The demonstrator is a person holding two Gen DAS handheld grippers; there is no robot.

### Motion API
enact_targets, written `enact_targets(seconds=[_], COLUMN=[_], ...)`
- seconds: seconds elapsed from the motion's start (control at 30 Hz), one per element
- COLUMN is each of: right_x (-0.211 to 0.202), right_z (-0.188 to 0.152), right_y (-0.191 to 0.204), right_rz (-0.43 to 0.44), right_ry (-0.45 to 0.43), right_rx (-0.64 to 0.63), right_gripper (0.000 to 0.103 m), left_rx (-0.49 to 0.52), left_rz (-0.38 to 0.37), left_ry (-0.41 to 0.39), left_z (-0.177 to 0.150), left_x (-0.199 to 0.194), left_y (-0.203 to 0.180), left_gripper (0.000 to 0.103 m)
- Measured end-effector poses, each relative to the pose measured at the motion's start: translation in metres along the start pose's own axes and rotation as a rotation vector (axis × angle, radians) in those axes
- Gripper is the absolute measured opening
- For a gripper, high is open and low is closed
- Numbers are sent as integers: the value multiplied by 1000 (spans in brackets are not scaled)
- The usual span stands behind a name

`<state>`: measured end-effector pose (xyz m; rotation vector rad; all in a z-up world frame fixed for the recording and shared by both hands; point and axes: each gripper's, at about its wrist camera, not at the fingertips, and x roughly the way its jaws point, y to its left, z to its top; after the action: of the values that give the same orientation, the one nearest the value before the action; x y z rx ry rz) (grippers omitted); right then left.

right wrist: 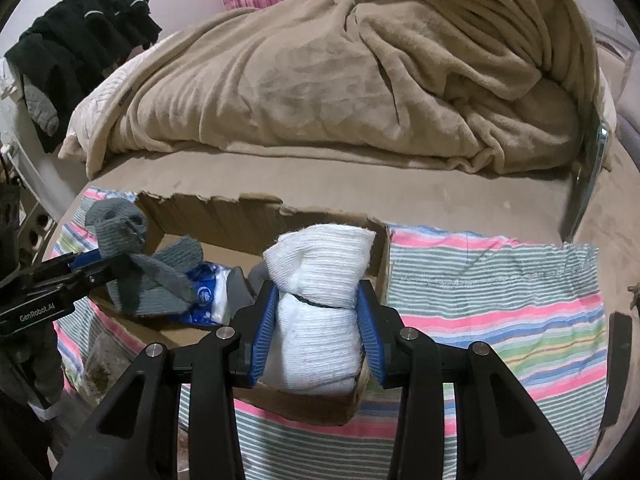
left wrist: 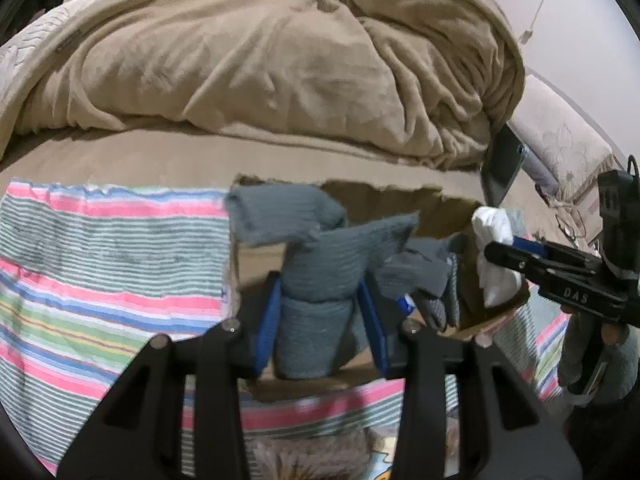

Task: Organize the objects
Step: 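Carry the knit gloves and white socks over the cardboard box with both tools, then open both tools to drop the gloves and socks into the box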

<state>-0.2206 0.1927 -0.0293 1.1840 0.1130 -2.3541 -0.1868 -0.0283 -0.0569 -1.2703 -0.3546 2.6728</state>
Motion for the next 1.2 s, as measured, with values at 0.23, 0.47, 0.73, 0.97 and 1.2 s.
enact_targets(seconds=[0.23, 0.47, 0.73, 0.97, 1.2], right_x=[0, -18, -43, -58, -67], right_z=[-2, -1, -7, -23, -41], right_y=[6, 9, 22, 36, 40], right_rz=[-26, -30, -5, 2, 5], right_ry=[-10, -38, -61, -58, -48], right_rx=[-28, -26, -22, -26, -13], right_gripper=[51, 58, 66, 68, 68], left_rx=[1, -22, -39, -34, -32], left_rz=[-16, -7, -22, -23, -32], left_ry=[8, -25, -61, -69, -63], left_z=[1, 2, -7, -23, -42], left_x=[-3, -24, -56, -79, -93], left_y=[-4, -3, -4, -6, -9], left_gripper=[57, 64, 73, 75, 75])
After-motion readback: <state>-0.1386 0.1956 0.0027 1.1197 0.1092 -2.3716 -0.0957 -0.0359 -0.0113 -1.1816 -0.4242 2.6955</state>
